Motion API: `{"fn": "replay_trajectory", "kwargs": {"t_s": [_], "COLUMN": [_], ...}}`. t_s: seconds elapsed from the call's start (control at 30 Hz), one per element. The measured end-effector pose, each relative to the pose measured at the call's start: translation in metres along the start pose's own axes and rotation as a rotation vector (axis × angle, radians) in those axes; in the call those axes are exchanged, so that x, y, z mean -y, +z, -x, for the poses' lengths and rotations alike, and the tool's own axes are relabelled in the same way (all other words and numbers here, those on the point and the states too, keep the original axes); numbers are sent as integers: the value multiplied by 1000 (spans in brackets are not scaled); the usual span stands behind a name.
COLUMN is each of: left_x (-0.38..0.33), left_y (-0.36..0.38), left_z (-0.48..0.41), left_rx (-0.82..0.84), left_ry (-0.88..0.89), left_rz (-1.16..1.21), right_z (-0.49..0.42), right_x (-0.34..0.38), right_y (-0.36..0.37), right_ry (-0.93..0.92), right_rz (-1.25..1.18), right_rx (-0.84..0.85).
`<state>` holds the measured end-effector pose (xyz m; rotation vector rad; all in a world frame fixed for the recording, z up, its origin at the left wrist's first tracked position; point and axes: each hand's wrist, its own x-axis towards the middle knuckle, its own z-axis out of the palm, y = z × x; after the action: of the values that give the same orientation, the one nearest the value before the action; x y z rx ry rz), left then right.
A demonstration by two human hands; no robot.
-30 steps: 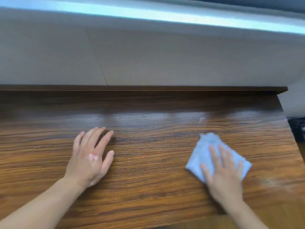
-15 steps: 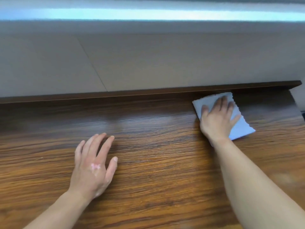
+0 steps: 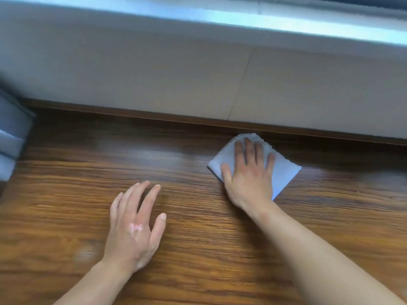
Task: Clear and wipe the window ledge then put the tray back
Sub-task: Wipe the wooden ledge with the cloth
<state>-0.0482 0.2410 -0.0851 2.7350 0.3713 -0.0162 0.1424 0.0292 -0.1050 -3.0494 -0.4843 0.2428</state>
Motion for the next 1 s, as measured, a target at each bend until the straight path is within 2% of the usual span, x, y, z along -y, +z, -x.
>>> {"fn": "replay_trajectory", "kwargs": {"t_s": [0.43, 0.83, 1.0], "left_x": [103, 163, 172], "left_y": [-39, -62, -63], "left_z": [43, 82, 99], "left_rx": [-69, -127, -133], "left_ry": [-170, -268, -286], "left_rz": [67, 98, 77], "right_z": [-30, -56, -47], "right_x": [194, 358, 402], "right_y": [3, 6, 14], "right_ry": [-481, -686, -682], "right_rz": [-48, -61, -90], "right_rx": [56, 135, 118]}}
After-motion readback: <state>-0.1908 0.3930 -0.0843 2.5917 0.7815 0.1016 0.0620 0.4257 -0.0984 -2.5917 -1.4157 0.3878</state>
